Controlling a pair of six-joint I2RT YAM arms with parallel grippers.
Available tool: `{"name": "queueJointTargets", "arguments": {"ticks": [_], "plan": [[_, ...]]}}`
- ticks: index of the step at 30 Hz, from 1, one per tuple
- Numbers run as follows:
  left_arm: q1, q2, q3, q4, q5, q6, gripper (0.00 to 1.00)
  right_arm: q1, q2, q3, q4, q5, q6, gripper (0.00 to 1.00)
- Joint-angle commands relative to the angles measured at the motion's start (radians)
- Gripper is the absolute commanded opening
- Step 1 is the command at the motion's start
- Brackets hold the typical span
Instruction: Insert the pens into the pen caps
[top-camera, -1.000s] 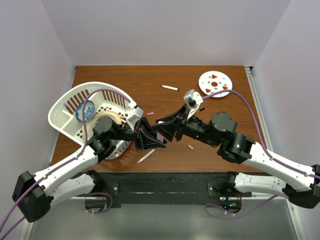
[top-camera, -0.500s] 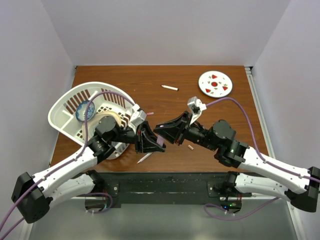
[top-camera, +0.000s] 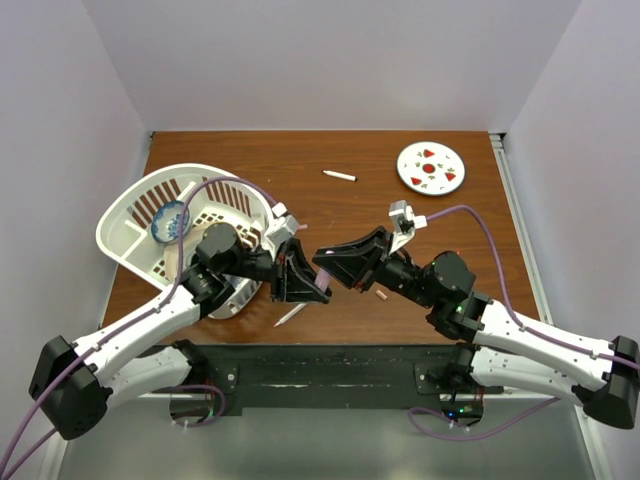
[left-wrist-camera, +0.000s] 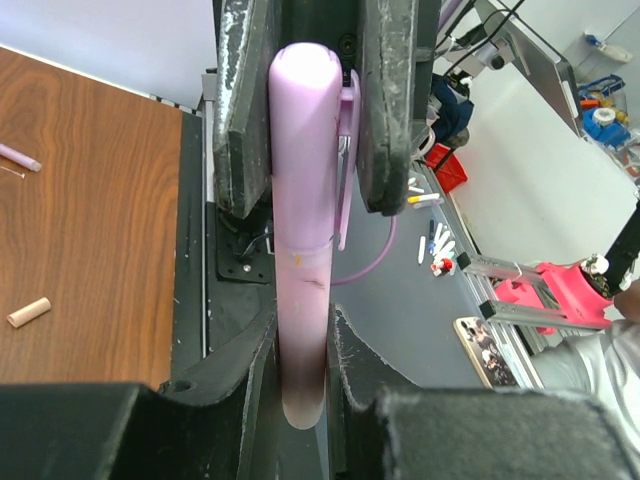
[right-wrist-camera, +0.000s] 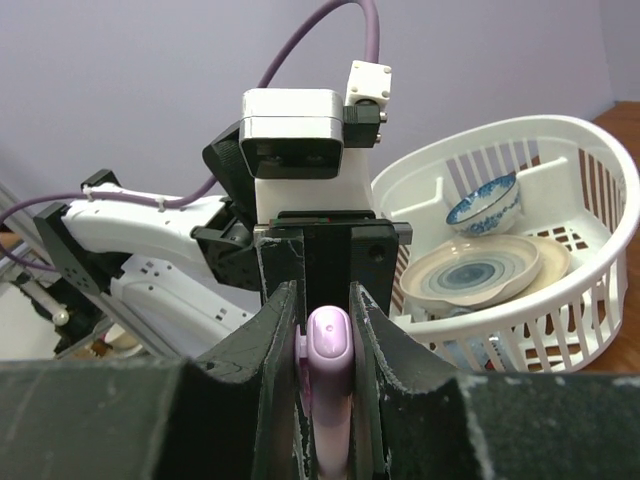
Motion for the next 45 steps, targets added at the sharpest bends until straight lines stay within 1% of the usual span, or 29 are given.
{"name": "queueJointTargets", "arguments": {"ticks": [1, 9, 11, 12, 13, 15, 16, 17, 19, 20, 23, 24, 27, 30, 35, 36, 37, 40, 41, 42, 43, 44, 45], "plan": [[0.074, 0.025, 0.193, 0.184, -0.283, 0.009, 0.00, 0.068, 0.047, -0.093, -0.273, -0.234, 0.050, 0.00], [0.137, 0.058, 0.256, 0.171, -0.248, -0.008, 0.00, 0.102, 0.058, -0.138, -0.261, -0.180, 0.062, 0.00], [0.137, 0.068, 0.250, 0.189, -0.209, -0.031, 0.00, 0.104, 0.043, -0.110, -0.276, -0.148, 0.060, 0.00], [0.137, 0.065, 0.230, 0.221, -0.198, -0.043, 0.00, 0.104, 0.040, -0.086, -0.323, -0.096, 0.056, 0.00], [0.137, 0.061, 0.215, 0.233, -0.188, -0.060, 0.00, 0.102, 0.038, -0.025, -0.342, -0.072, 0.053, 0.00], [0.139, 0.032, 0.164, 0.261, -0.175, -0.065, 0.00, 0.101, 0.047, 0.058, -0.411, 0.006, 0.028, 0.06], [0.137, 0.021, 0.147, 0.264, -0.173, -0.065, 0.00, 0.101, 0.055, 0.141, -0.425, 0.069, 0.018, 0.08], [0.137, 0.013, 0.132, 0.269, -0.159, -0.066, 0.00, 0.101, 0.064, 0.184, -0.442, 0.099, -0.010, 0.17], [0.137, -0.007, 0.097, 0.286, -0.145, -0.074, 0.00, 0.101, 0.092, 0.277, -0.462, 0.164, -0.039, 0.21], [0.137, -0.011, 0.090, 0.284, -0.129, -0.073, 0.00, 0.099, 0.099, 0.301, -0.463, 0.188, -0.067, 0.26], [0.139, -0.037, 0.080, 0.260, -0.109, -0.062, 0.00, 0.101, 0.136, 0.359, -0.456, 0.220, -0.099, 0.35], [0.137, -0.051, 0.080, 0.234, -0.110, -0.056, 0.00, 0.101, 0.142, 0.368, -0.443, 0.217, -0.102, 0.43], [0.137, -0.077, 0.067, 0.209, -0.106, -0.036, 0.00, 0.101, 0.156, 0.382, -0.416, 0.219, -0.110, 0.53], [0.137, -0.085, 0.054, 0.229, -0.086, -0.043, 0.00, 0.101, 0.165, 0.379, -0.397, 0.243, -0.110, 0.55], [0.139, -0.096, 0.043, 0.247, -0.075, -0.076, 0.00, 0.101, 0.175, 0.378, -0.373, 0.239, -0.105, 0.55], [0.137, -0.102, 0.043, 0.243, -0.073, -0.077, 0.00, 0.102, 0.175, 0.375, -0.364, 0.235, -0.105, 0.54], [0.137, -0.105, 0.044, 0.243, -0.072, -0.077, 0.00, 0.101, 0.176, 0.373, -0.363, 0.228, -0.105, 0.49], [0.137, -0.116, 0.040, 0.235, -0.076, -0.071, 0.00, 0.101, 0.178, 0.370, -0.365, 0.222, -0.101, 0.23], [0.137, -0.117, 0.037, 0.234, -0.081, -0.071, 0.00, 0.101, 0.178, 0.367, -0.365, 0.223, -0.099, 0.07], [0.137, -0.114, 0.037, 0.221, -0.084, -0.067, 0.00, 0.099, 0.175, 0.368, -0.362, 0.228, -0.102, 0.00], [0.137, -0.114, 0.037, 0.211, -0.092, -0.057, 0.00, 0.101, 0.175, 0.368, -0.363, 0.235, -0.105, 0.00], [0.137, -0.114, 0.037, 0.201, -0.107, -0.051, 0.08, 0.101, 0.175, 0.371, -0.365, 0.261, -0.113, 0.00], [0.137, -0.110, 0.037, 0.180, -0.109, -0.045, 0.12, 0.101, 0.175, 0.373, -0.365, 0.271, -0.118, 0.00]]}}
